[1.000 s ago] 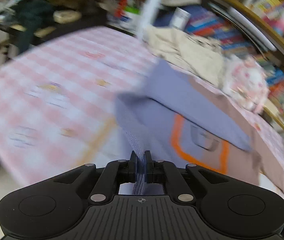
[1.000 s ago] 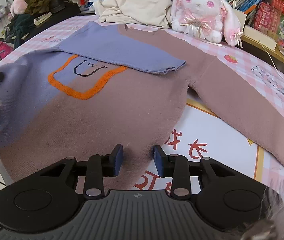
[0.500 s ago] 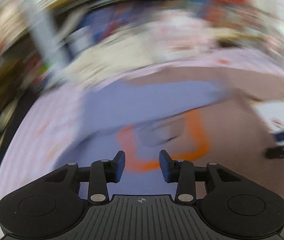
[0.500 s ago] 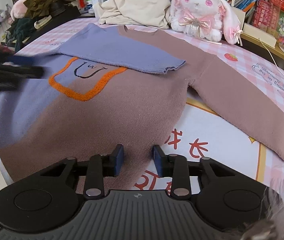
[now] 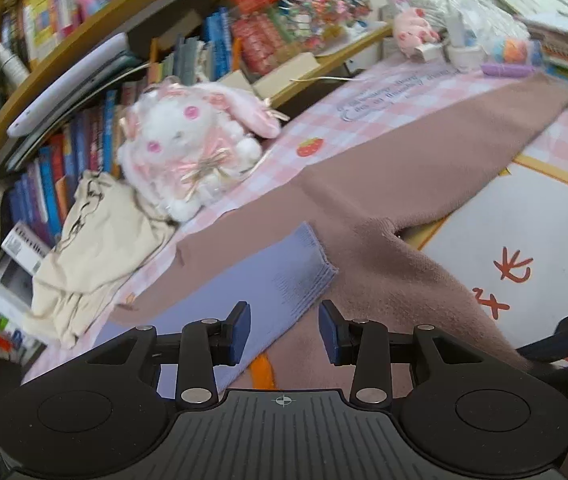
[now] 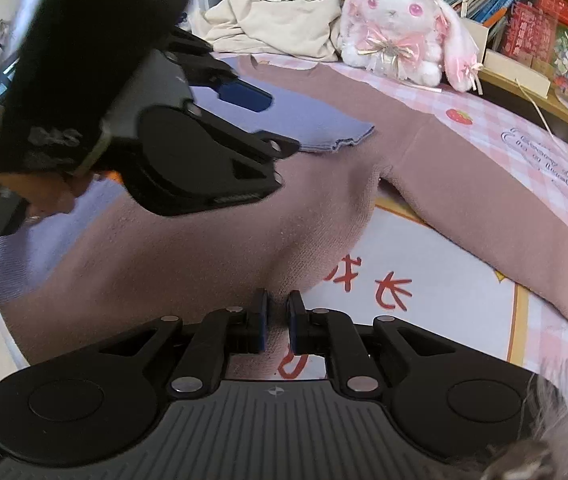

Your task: Fold clothes

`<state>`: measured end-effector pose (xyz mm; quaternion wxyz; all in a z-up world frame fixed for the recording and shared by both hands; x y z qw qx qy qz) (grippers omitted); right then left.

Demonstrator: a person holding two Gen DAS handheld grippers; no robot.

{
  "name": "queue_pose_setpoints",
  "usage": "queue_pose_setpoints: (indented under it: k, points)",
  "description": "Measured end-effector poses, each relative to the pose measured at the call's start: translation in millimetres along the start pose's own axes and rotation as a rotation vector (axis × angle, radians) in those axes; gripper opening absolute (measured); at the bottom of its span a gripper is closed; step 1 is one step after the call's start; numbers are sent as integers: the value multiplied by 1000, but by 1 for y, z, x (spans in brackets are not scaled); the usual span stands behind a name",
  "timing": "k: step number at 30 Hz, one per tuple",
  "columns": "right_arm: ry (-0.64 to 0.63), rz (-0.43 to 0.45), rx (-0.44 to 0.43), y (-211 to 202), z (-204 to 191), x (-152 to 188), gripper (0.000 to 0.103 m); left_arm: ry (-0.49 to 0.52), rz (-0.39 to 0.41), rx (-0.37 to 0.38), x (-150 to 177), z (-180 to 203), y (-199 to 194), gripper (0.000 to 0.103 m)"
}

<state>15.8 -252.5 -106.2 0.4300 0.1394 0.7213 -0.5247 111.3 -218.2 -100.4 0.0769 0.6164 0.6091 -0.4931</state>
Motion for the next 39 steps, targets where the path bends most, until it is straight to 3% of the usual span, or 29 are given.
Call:
queue_pose_setpoints:
  k: [6, 10, 13, 14, 17, 23, 27, 33, 39]
  points:
    - [9, 2, -14, 1, -1, -2, 10, 94, 12, 16, -4, 21, 12, 37]
    - [8, 6, -5, 1, -1, -3, 10, 92, 2, -10, -4, 15, 26, 34]
    - [4, 6, 8, 0, -2, -2, 10, 86, -7, -31, -4, 9, 36, 15]
    - [1, 5, 14, 0, -3, -2, 10, 84, -9, -38, -5, 8, 40, 4]
    - [4, 2, 39, -1, -4, -2, 10, -49, 24, -55, -5, -21, 33, 4]
    - [35, -3, 128, -1, -9, -3, 10, -376, 158, -187, 6, -142, -36, 4]
    - [99, -15, 199, 1, -9, -4, 10, -500, 154, -318, 60, -236, -84, 4]
    - [136, -28, 303, 2, -12, -6, 10, -542, 24, -529, 169, -350, -131, 4]
    - [170, -37, 390, 6, -15, -8, 10, -548, -74, -586, 240, -392, -143, 4]
Point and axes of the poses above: each gripper's, at about its wrist camera, not at the fingertips, and y roughly the way its jaws point, z to its right, x to its underside, the point moved 9 cm from there along y, roughly the way its jaws point, and after that the axes turned 11 degrees about z, right-handed, at the moved point
